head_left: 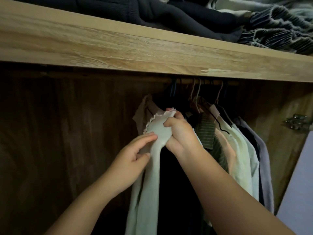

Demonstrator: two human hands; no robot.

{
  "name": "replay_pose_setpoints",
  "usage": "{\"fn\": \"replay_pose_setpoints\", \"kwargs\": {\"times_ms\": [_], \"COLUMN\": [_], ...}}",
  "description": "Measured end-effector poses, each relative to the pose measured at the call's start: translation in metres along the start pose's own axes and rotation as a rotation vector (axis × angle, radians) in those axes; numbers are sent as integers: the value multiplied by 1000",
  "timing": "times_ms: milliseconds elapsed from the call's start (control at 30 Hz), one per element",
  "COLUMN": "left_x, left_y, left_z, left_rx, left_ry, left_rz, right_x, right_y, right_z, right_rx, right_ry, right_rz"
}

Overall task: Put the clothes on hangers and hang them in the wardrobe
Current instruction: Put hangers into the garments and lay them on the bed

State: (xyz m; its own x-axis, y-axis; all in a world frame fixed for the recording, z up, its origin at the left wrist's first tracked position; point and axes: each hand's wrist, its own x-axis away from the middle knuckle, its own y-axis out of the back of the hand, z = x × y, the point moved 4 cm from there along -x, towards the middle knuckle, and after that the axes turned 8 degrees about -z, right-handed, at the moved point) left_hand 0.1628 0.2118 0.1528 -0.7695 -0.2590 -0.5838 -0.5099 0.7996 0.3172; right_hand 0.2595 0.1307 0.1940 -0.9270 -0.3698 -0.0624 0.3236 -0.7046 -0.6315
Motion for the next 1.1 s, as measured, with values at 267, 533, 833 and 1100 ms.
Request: {"fn": "replay_pose_setpoints", "kwargs": {"times_ms": [267,533,833,1100], "left_x": [-5,5,49,109], "left_y": [7,-25,-107,-189], "left_z": [-10,-19,-44,-81], "left_rx": [-156,-348,-601,-655], "left_ry": [-20,126,25,-231], "left_rz": [-154,-267,-85,-33], "right_x": [48,114,212,288], "right_y": [52,149,243,335], "right_z": [47,92,162,213], "right_rx": [23,438,630,856], "right_ry": [-61,-107,-128,-82], "right_rz": [115,232,306,68]}}
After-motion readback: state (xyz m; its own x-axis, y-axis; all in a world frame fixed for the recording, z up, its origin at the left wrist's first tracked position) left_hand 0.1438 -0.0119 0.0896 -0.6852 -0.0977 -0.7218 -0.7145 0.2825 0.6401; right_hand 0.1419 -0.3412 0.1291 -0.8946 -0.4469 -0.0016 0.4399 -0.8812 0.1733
